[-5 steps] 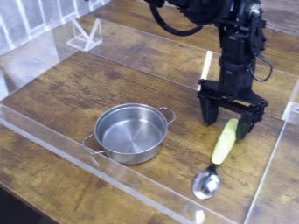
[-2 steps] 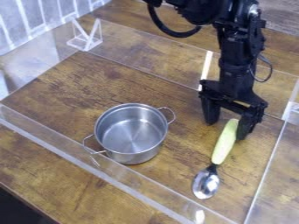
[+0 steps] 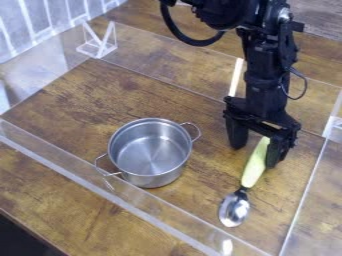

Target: Move the green spoon to the left

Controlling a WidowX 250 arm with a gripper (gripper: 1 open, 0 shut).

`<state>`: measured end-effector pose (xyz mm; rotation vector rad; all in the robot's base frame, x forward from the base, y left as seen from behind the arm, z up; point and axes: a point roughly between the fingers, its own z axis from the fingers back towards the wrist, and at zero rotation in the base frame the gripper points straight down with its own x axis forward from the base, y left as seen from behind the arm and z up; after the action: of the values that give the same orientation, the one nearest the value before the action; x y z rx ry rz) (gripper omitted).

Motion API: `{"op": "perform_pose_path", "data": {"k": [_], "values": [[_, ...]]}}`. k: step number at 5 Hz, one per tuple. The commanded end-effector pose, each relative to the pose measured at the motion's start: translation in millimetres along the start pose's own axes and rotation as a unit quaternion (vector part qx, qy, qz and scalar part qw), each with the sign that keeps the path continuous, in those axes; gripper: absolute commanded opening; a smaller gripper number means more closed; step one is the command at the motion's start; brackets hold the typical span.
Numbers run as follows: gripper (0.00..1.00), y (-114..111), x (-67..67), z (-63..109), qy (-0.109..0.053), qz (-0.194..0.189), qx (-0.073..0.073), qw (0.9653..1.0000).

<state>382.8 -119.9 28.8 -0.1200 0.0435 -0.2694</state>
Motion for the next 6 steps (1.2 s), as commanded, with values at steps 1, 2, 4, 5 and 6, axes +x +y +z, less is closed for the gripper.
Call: {"op": "perform_pose_path", "data": {"k": [1,2,4,5,6], "values": [[1.00,-8,5.7,8.8,-0.010,0.025,-0.002,0.9996],[1.00,-11,11.7,6.3,-0.006,0.041,-0.005,0.9991],[1.00,-11,17.9,3.9,0.006,0.068,-0.002,0.9977],[1.00,-23,16.7,1.9,0.014,0.087,0.002,0.9961],[0.00,-36,15.4,0.4,0.022,0.106,0.008,0.9941]]}}
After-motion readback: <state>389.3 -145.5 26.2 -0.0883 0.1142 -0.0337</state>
